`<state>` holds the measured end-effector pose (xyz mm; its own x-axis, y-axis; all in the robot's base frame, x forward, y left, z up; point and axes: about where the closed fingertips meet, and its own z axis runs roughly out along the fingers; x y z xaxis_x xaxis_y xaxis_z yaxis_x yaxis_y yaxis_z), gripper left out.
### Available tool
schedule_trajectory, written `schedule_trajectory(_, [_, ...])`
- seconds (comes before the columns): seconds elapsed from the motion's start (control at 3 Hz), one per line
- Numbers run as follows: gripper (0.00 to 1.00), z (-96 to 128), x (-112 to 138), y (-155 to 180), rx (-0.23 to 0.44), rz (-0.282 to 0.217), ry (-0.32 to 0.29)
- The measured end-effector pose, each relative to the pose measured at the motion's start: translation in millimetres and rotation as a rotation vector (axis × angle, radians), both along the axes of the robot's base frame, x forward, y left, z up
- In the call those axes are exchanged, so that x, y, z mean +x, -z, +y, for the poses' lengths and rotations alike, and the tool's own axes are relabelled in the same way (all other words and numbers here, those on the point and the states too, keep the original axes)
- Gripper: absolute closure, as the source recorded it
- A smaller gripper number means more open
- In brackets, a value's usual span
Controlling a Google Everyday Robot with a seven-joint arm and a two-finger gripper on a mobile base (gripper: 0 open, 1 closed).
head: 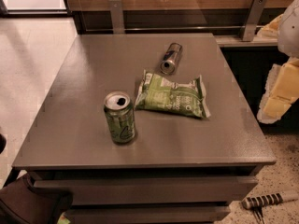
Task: Knock green can over
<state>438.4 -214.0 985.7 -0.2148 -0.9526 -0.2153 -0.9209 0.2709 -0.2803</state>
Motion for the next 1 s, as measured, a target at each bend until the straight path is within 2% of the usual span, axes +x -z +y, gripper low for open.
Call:
schedule_trajectory(0.33, [0.00, 0.0, 0.0, -0.1, 0.000, 0.000, 0.000])
schedule_trajectory(1.0, [0.00, 21.1, 6.9, 10.2, 0.310, -0.023, -0.067])
